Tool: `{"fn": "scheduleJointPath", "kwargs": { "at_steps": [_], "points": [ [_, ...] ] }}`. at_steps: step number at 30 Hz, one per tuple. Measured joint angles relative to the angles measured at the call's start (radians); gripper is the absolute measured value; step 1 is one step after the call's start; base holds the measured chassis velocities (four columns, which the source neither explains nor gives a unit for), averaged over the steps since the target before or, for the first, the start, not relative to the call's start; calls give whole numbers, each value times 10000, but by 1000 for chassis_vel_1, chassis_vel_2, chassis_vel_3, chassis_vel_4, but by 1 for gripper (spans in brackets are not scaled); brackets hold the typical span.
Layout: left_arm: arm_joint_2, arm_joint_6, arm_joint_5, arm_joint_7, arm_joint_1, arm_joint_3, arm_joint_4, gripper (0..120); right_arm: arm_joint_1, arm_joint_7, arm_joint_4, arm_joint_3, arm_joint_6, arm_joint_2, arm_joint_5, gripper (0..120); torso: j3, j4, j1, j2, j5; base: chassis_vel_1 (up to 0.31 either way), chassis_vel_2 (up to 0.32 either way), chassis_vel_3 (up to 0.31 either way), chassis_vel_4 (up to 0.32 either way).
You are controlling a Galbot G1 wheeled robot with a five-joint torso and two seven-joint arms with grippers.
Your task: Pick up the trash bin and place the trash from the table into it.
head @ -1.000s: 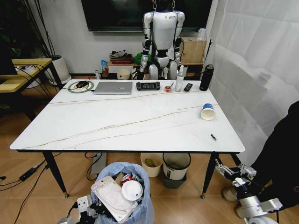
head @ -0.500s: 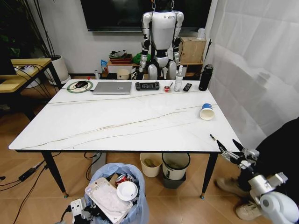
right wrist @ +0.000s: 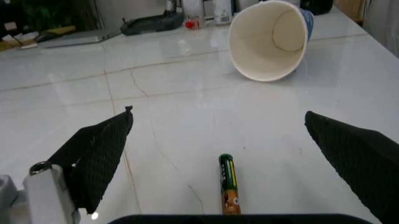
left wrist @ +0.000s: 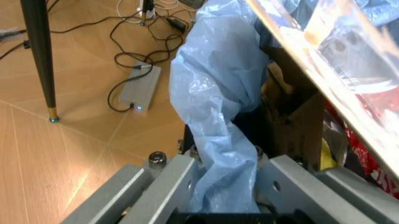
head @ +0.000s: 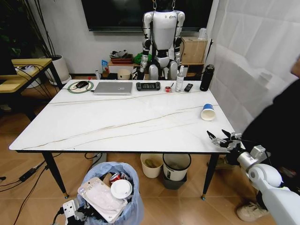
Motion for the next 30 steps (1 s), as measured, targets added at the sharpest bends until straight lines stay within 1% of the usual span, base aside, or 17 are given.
{"fn": "scheduleJointPath", "kwargs": {
  "at_steps": [11, 12, 13, 14, 16, 20, 21, 22, 23, 24, 26, 27, 29, 30],
  "points": [
    [-87, 17, 126, -13, -116, 158, 14, 0, 47, 25, -18, -218, -716, -275, -227, 99, -1, -1, 0, 0, -1, 0, 0, 0, 0],
    [-87, 21, 130, -17, -122, 172, 17, 0, 58, 13, -16, -249, -801, -285, -343, 93, -1, -1, 0, 0, 0, 0, 0, 0, 0],
    [-83, 21, 130, -19, -123, 171, 17, 0, 69, 7, -18, -252, -823, -285, -405, 91, -1, 0, 0, 0, 0, 0, 0, 0, 0],
    [-68, 22, 129, -20, -124, 162, 17, 0, 81, -10, -20, -252, -843, -292, -545, 85, -1, 1, 0, 0, -2, 0, 0, 0, 0],
    [-64, 22, 126, -21, -124, 158, 17, 0, 81, -14, -21, -252, -846, -294, -588, 83, -1, 1, 0, 0, -2, 0, 0, 0, 0],
    [-12, 29, 69, -23, -128, 128, 17, 0, -7, -8, -4, -202, -831, -343, -1027, 65, -3, 0, 0, 1, -5, 0, 0, 0, 0],
    [-7, 30, 61, -24, -131, 127, 17, 0, -16, -7, 0, -197, -829, -344, -1047, 63, -2, 0, -1, 1, -5, 0, 0, 0, 0],
    [17, 35, 40, -27, -139, 121, 17, 0, -58, -4, 26, -168, -818, -346, -1136, 56, -2, 0, -1, 1, -5, 0, 0, 0, 0],
    [17, 35, 40, -27, -139, 121, 17, 0, -58, -4, 26, -168, -818, -346, -1136, 56, -2, 0, -1, 1, -5, 0, 0, 0, 0],
    [32, 39, 26, -29, -142, 120, 17, 0, -84, -2, 45, -148, -813, -346, -1176, 53, -3, 0, -1, 1, -5, 0, 0, 0, 0],
    [64, 55, -2, -36, -152, 122, 11, 0, -165, 3, 111, -91, -808, -360, -1234, 43, -2, 1, -1, 1, -2, 0, 0, 0, 0],
    [107, 75, -39, -43, -172, 136, -12, 0, -295, 3, 208, -29, -800, -404, -1290, 30, -2, 1, -1, 1, -1, 0, 0, 0, 0],
    [136, 88, -66, -50, -180, 136, -18, 0, -354, 4, 253, -4, -800, -417, -1306, 26, -2, 0, -1, 1, -1, 0, 0, 0, 0],
    [158, 98, -86, -58, -188, 134, -19, 0, -401, 7, 295, 11, -797, -422, -1328, 19, -3, 1, -1, 1, -2, 0, 0, 0, 0]
  ]
}}
